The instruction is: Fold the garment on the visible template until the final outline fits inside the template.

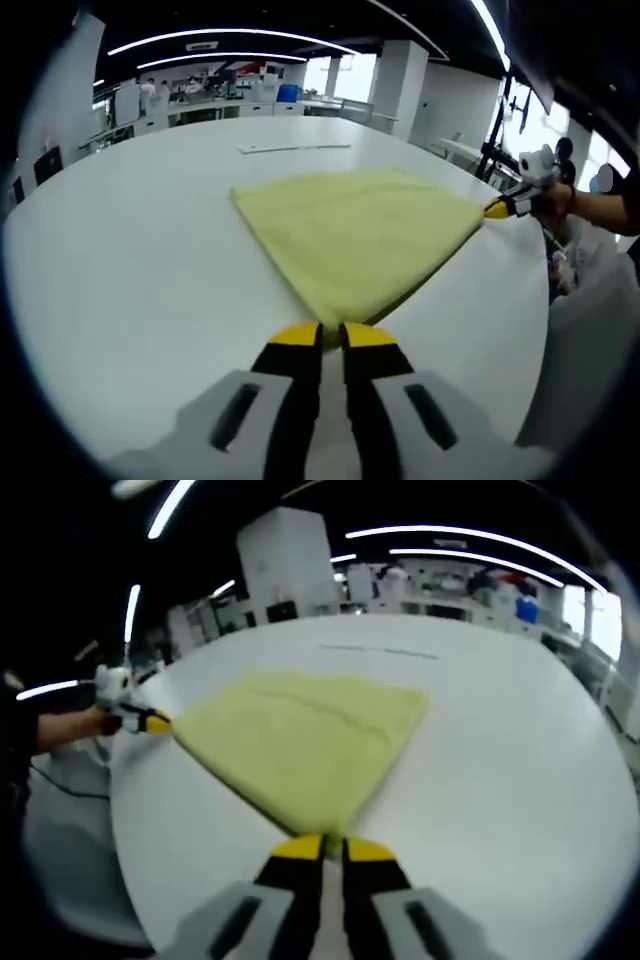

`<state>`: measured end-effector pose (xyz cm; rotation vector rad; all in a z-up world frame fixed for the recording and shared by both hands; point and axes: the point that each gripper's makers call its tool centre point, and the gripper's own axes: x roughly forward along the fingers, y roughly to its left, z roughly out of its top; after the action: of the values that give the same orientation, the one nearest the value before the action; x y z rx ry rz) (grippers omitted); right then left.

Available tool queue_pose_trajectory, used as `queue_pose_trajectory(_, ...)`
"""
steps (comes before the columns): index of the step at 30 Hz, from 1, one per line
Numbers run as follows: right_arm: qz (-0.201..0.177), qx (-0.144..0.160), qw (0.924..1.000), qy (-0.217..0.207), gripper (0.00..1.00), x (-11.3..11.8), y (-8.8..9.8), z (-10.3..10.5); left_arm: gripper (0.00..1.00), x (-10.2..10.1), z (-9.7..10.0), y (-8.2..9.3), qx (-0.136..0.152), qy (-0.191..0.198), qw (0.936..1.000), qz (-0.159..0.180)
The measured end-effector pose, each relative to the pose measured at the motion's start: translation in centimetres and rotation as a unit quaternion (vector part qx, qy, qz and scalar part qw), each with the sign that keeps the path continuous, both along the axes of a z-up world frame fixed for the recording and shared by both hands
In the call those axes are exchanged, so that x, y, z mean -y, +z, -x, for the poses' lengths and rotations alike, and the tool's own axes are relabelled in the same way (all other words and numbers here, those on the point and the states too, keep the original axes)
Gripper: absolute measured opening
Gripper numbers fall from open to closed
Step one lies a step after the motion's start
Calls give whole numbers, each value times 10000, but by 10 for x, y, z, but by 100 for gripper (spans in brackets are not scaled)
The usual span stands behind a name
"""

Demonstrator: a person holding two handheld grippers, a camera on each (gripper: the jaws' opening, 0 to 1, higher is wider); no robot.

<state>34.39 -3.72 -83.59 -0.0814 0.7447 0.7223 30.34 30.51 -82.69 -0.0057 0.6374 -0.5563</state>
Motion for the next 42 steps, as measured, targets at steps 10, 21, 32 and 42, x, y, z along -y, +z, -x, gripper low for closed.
queue_pose_trajectory(10,-280,-89,9995,-144,0,2,-1,-2,0,-1,0,-1,-86,12,9999,99)
queue_pose_trajectory(21,-259,-73,9995,-171,0,4,-1,3,0,-5,1,-3,-101,80,9998,126)
queue_pose_trajectory(32,-131,-113,9998,-120,0,7,-4,16,0,-6,15,-6,-182,107,9996,161)
queue_pose_trajectory(42,-100,-132,9998,-83,0,10,-4,27,0,-3,28,-7,-192,165,9994,224)
